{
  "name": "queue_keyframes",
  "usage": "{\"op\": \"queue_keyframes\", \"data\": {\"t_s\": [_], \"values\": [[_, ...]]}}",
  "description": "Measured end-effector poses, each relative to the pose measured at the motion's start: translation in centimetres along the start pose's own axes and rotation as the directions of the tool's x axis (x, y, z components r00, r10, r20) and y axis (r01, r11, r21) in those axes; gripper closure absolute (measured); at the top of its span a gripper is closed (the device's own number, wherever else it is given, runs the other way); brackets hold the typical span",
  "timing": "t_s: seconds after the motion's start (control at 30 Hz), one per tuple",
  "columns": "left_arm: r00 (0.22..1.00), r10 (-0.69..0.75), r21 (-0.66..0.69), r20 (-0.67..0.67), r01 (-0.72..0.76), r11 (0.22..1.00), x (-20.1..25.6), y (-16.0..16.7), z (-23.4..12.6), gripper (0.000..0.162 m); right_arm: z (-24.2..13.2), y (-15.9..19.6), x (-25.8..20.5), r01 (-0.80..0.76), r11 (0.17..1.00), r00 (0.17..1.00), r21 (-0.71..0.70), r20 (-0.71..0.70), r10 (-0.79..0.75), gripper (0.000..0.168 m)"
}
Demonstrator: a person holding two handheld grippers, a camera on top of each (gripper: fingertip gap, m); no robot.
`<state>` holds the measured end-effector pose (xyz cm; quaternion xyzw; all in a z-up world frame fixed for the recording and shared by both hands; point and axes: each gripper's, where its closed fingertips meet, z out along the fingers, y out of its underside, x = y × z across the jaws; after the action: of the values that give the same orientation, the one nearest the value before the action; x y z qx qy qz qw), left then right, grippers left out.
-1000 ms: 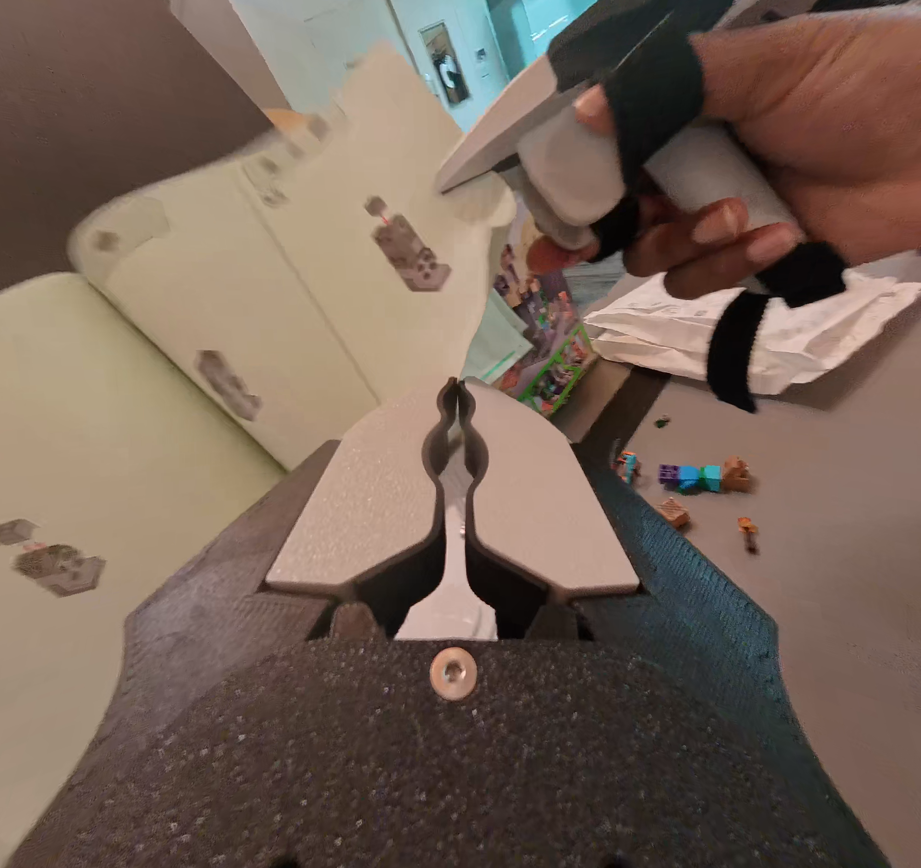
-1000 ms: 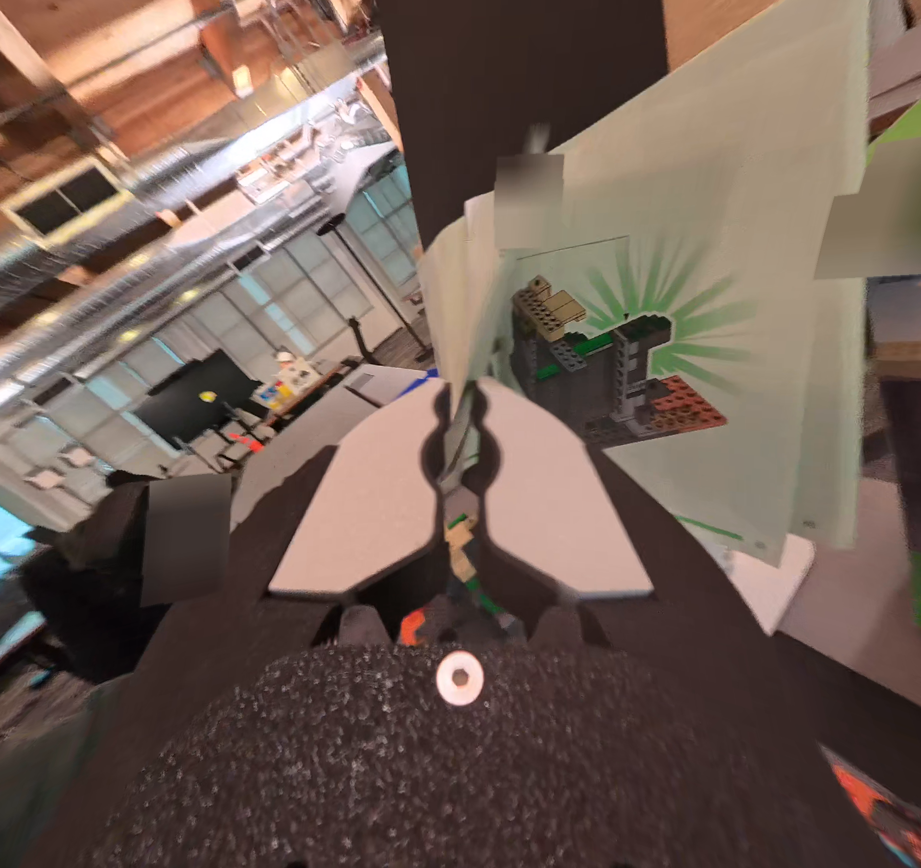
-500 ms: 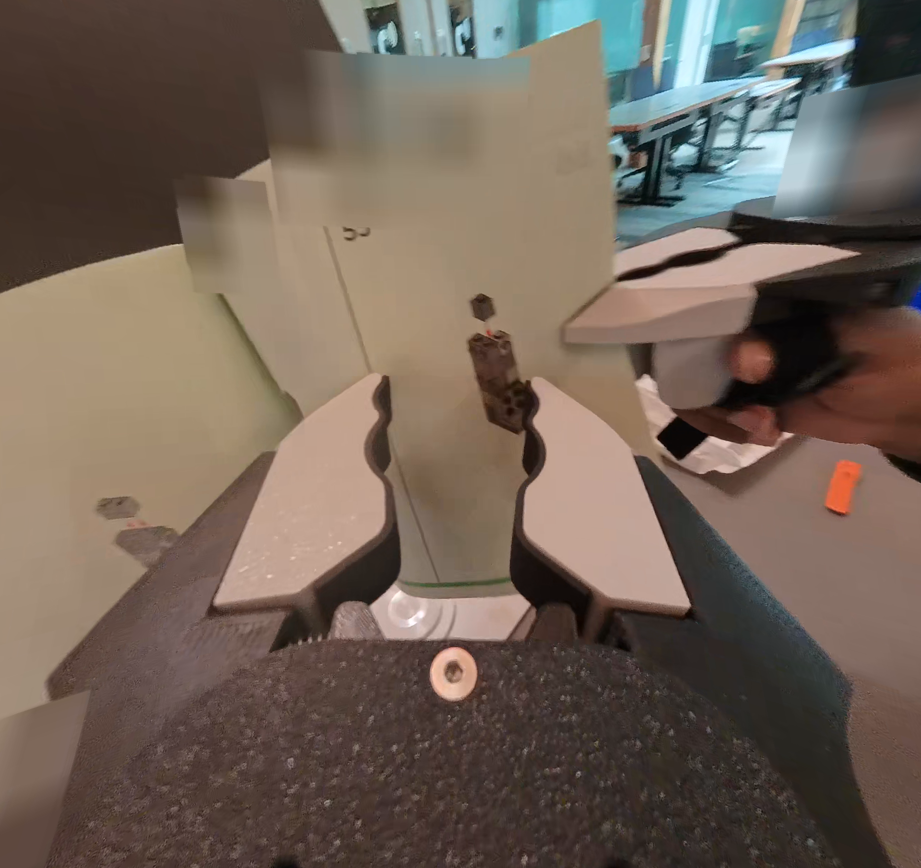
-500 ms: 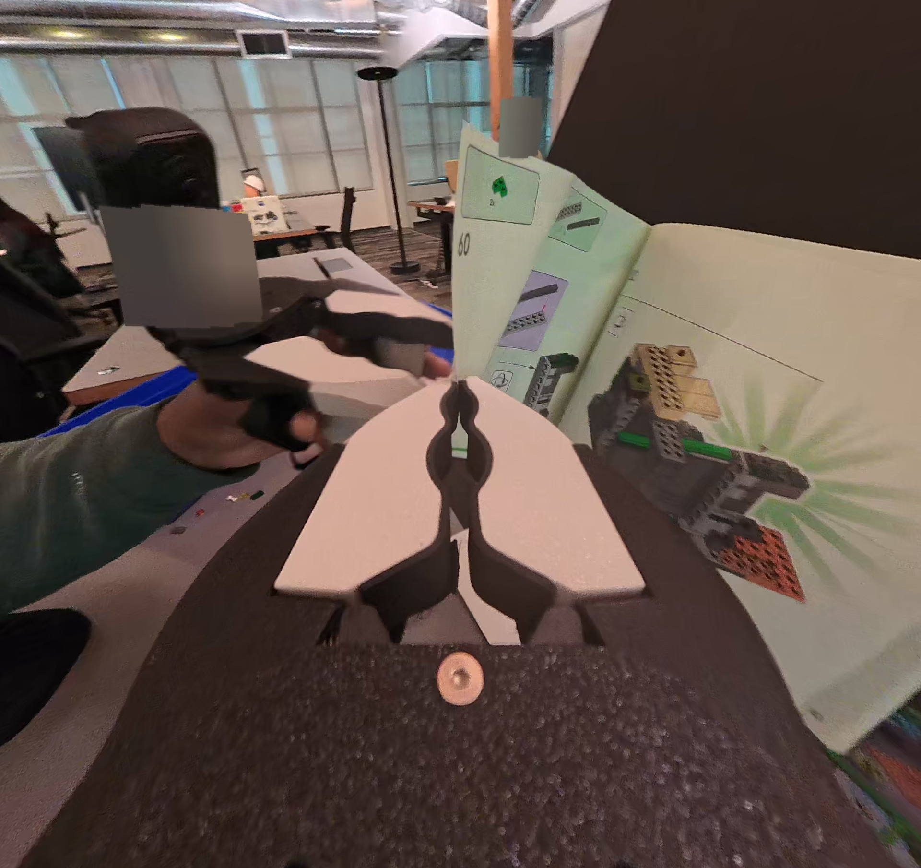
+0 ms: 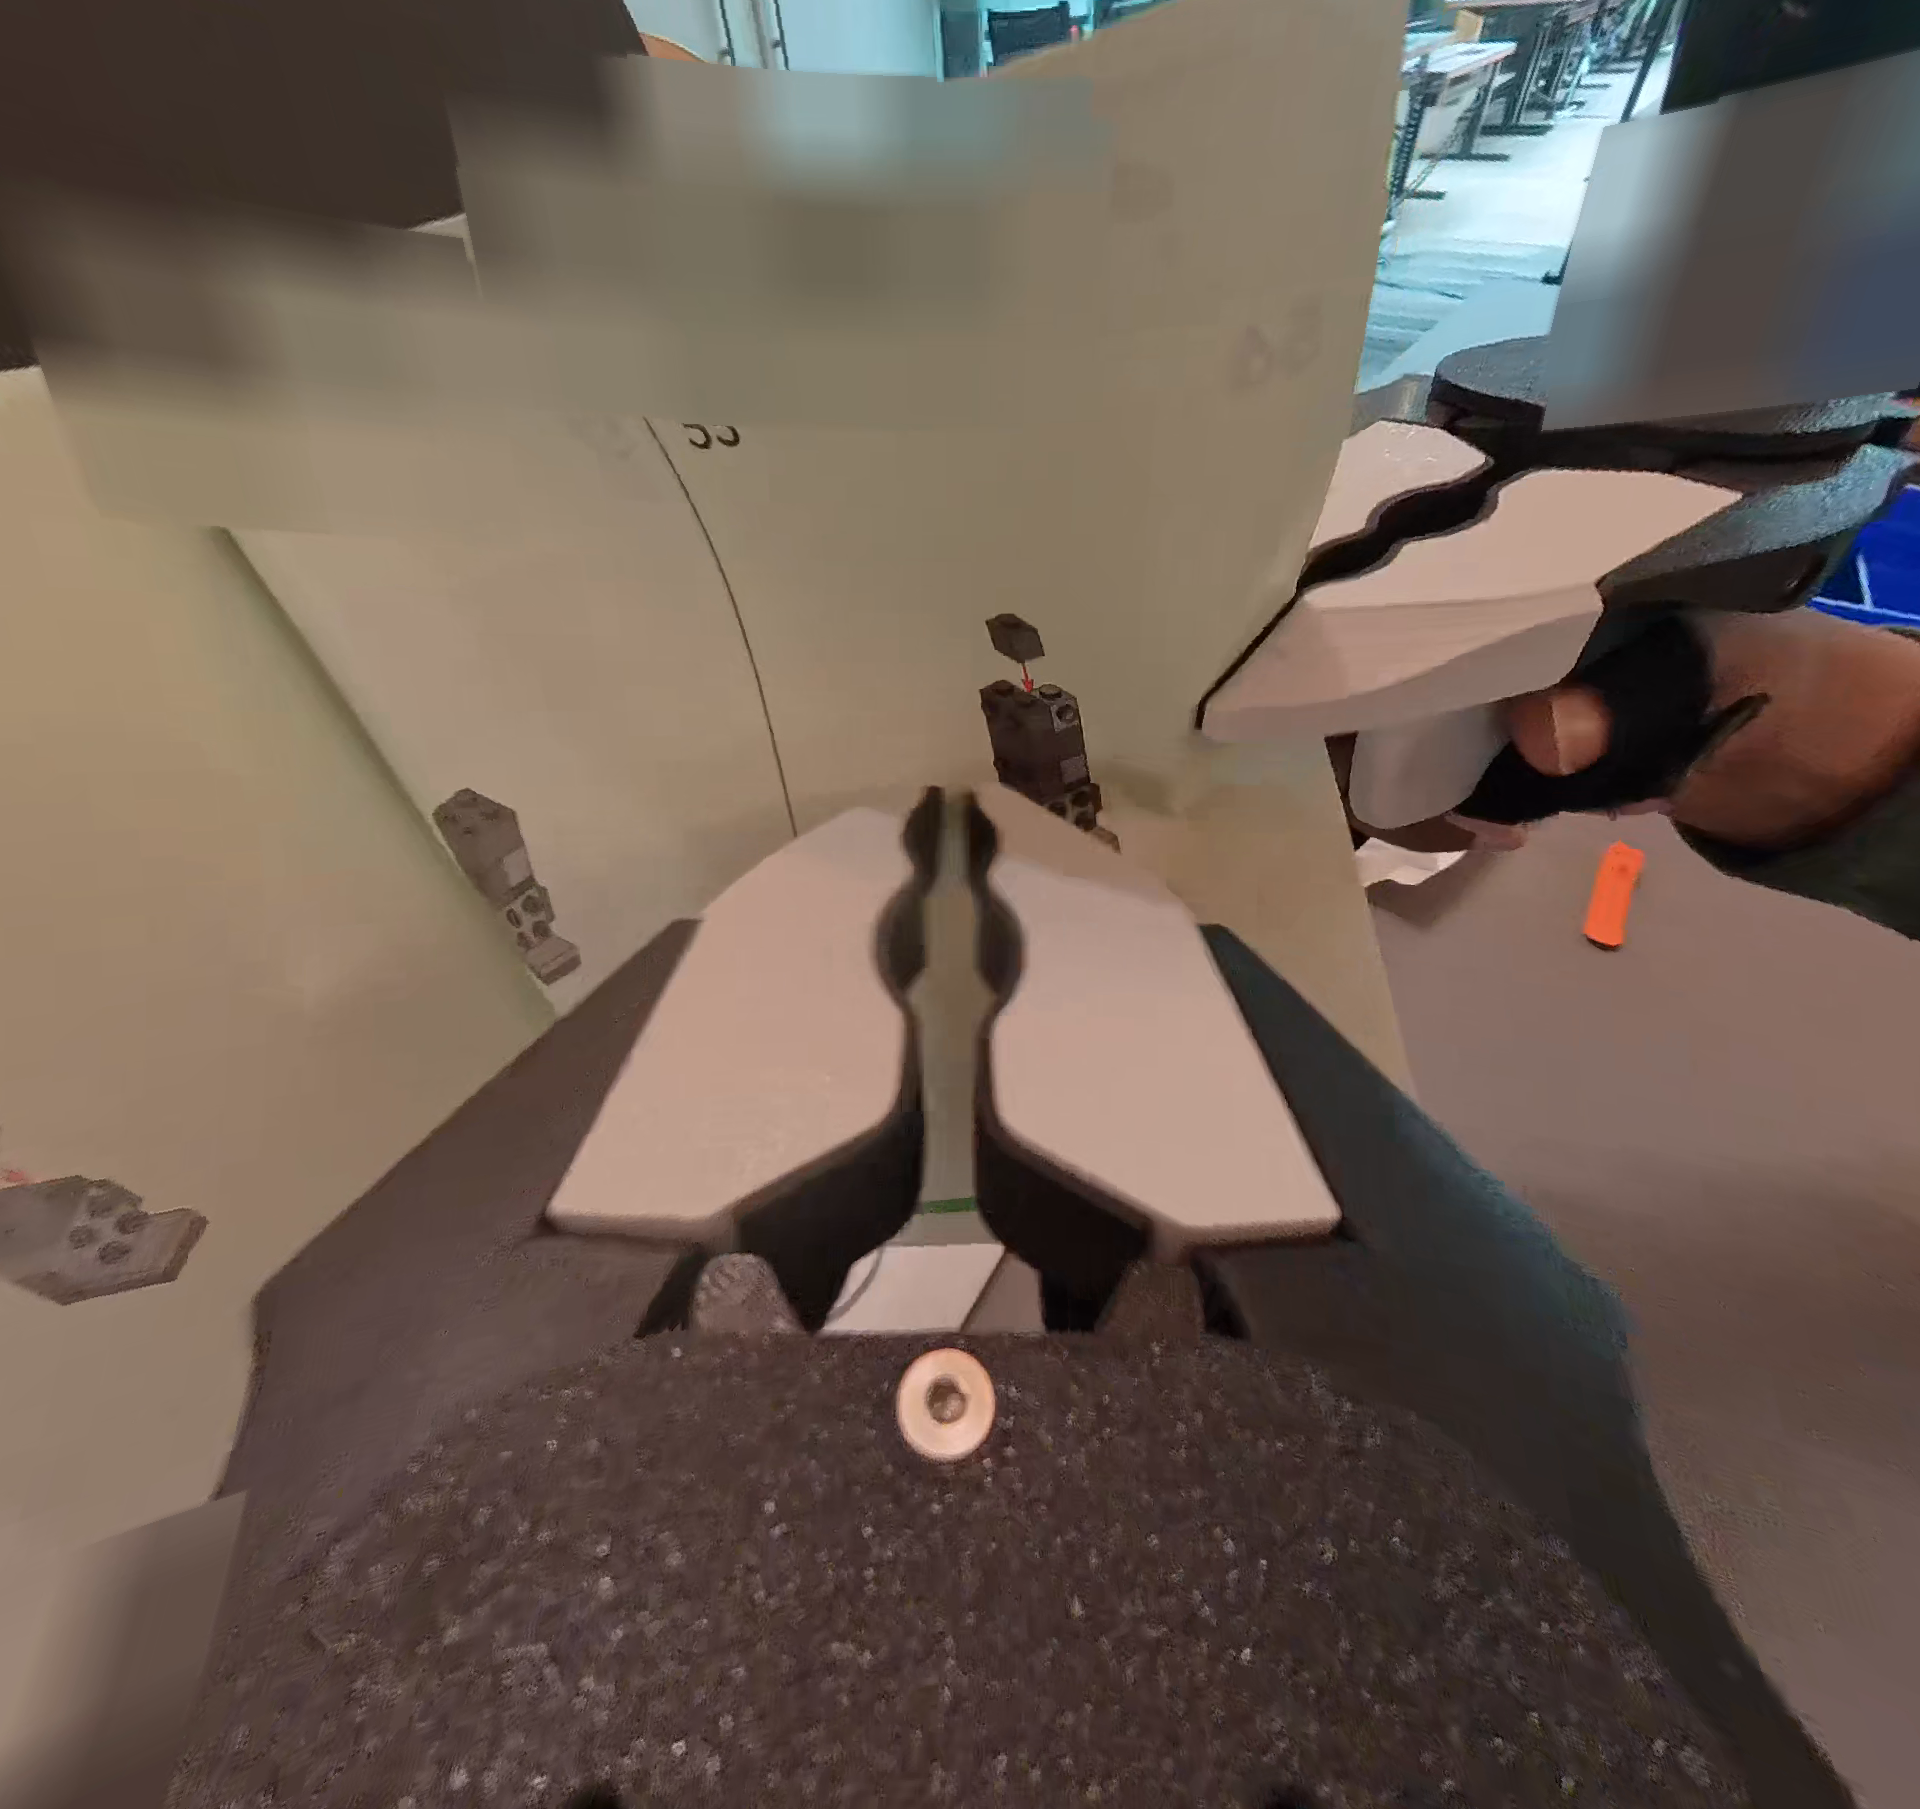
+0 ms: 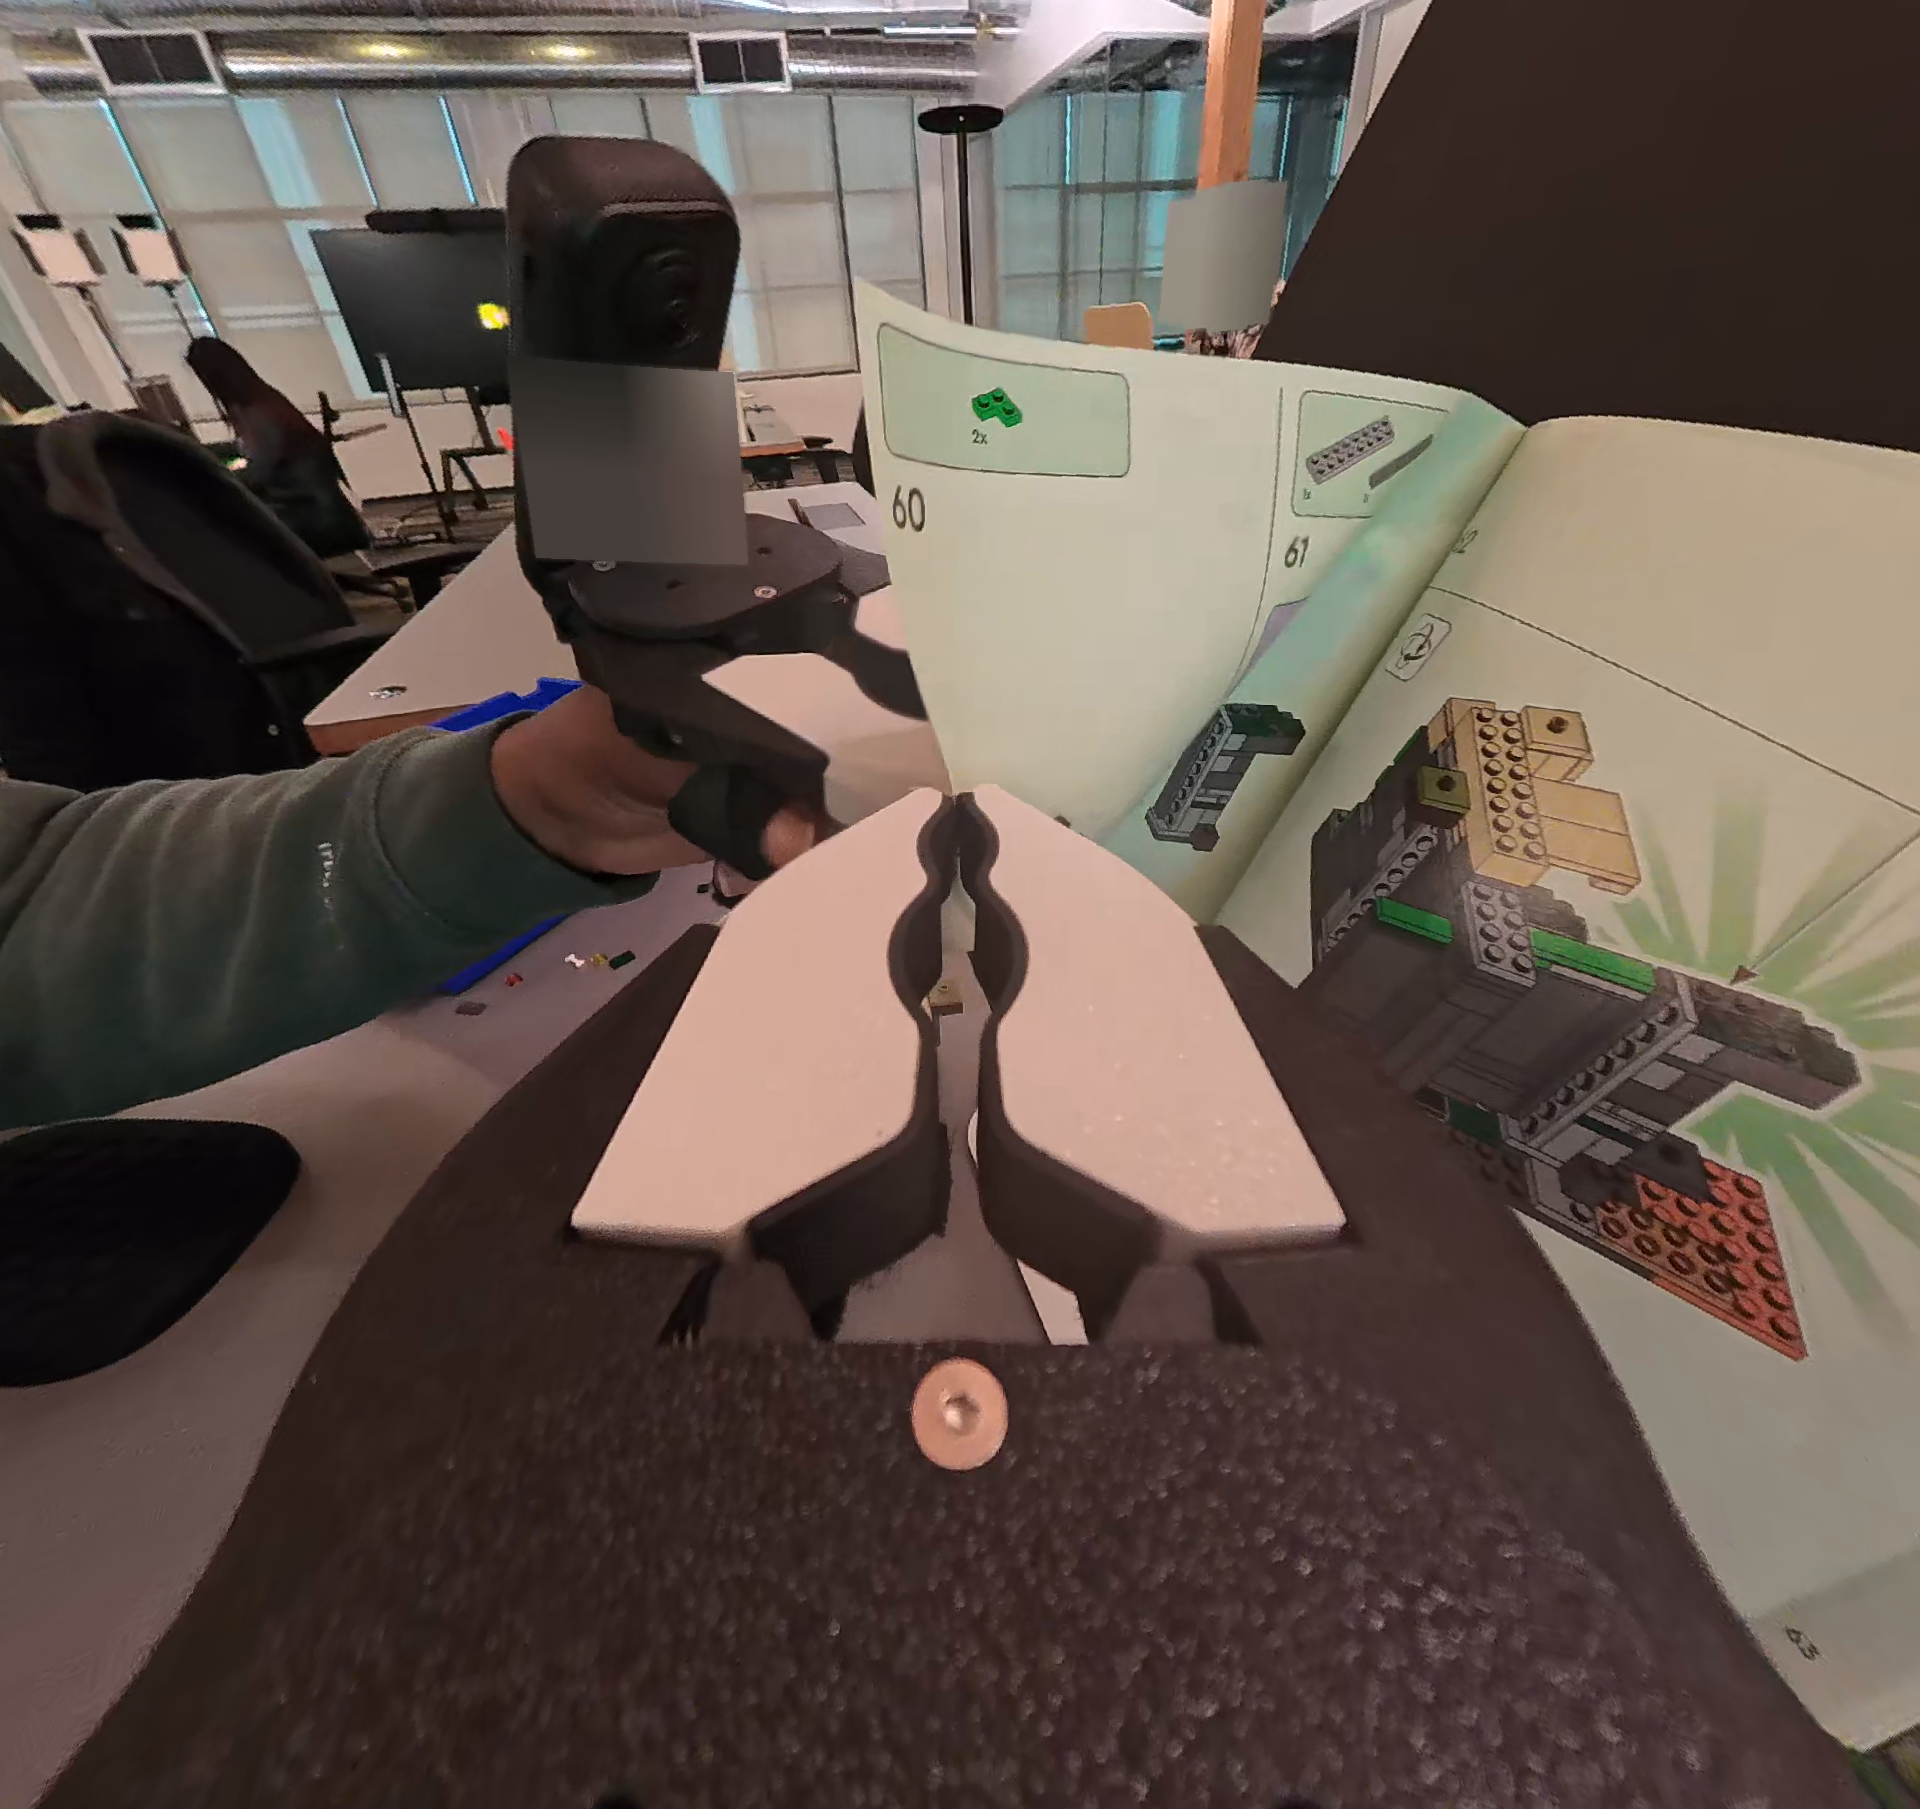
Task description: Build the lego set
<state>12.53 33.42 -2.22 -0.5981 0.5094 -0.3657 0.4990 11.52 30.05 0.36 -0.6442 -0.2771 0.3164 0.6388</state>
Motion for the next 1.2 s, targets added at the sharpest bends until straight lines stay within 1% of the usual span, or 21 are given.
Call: {"op": "queue_keyframes", "data": {"t_s": [0.03,0.1,0.13,0.17,0.27,0.33,0.4,0.47,0.5,0.53,0.57,0.77,1.03,1.2], "values": [[1.000,0.010,0.006,0.003,-0.010,1.000,0.0,0.0,-0.1,0.162,-0.1,-0.1,0.0,0.000,1.000,1.000,0.006,-0.001,0.000,0.168],[1.000,0.000,0.014,0.003,0.000,1.000,0.1,-0.2,-0.5,0.162,-0.3,-0.2,0.3,0.005,1.000,1.000,0.010,-0.024,-0.005,0.168],[1.000,-0.011,0.042,-0.005,0.011,0.999,0.3,-0.6,-0.8,0.162,-0.4,-0.2,0.5,0.016,1.000,0.999,0.010,-0.041,-0.016,0.168],[1.000,-0.024,0.076,-0.017,0.026,0.997,0.6,-1.2,-1.2,0.158,-0.5,-0.2,0.7,0.034,0.999,0.998,0.006,-0.060,-0.034,0.168],[0.993,-0.087,0.154,-0.078,0.098,0.983,1.9,-3.3,-2.5,0.135,-0.6,-0.1,1.2,0.153,0.988,0.974,-0.034,-0.164,-0.157,0.168],[0.989,-0.115,0.197,-0.096,0.132,0.971,2.4,-4.6,-3.0,0.127,-0.3,0.1,1.1,0.242,0.967,0.944,-0.082,-0.212,-0.254,0.168],[0.986,-0.124,0.228,-0.112,0.147,0.963,3.1,-5.7,-3.3,0.122,0.2,0.3,0.8,0.314,0.941,0.909,-0.128,-0.246,-0.337,0.168],[0.990,-0.113,0.245,-0.083,0.131,0.961,3.4,-6.4,-3.5,0.121,0.7,0.5,0.5,0.367,0.915,0.877,-0.170,-0.267,-0.401,0.168],[0.994,-0.099,0.252,-0.043,0.106,0.962,3.1,-6.5,-3.6,0.125,0.9,0.5,0.2,0.388,0.904,0.865,-0.181,-0.268,-0.425,0.168],[0.996,-0.086,0.256,0.001,0.083,0.963,2.7,-6.6,-3.7,0.132,1.1,0.4,0.0,0.402,0.897,0.857,-0.184,-0.268,-0.439,0.168],[0.997,-0.075,0.255,0.021,0.067,0.965,2.5,-6.6,-3.8,0.136,1.2,0.3,-0.2,0.407,0.895,0.856,-0.184,-0.266,-0.444,0.168],[0.997,-0.077,0.247,-0.016,0.078,0.966,2.5,-6.0,-4.3,0.142,0.8,0.5,-0.2,0.374,0.912,0.880,-0.171,-0.245,-0.407,0.168],[0.984,-0.080,0.267,-0.160,0.122,0.956,3.2,-5.4,-4.4,0.155,0.7,1.2,-0.5,0.244,0.962,0.956,-0.121,-0.139,-0.260,0.165],[0.963,-0.114,0.282,-0.242,0.183,0.942,3.0,-5.2,-4.6,0.161,0.4,1.2,-0.8,0.156,0.985,0.985,-0.078,-0.060,-0.160,0.163]]}}
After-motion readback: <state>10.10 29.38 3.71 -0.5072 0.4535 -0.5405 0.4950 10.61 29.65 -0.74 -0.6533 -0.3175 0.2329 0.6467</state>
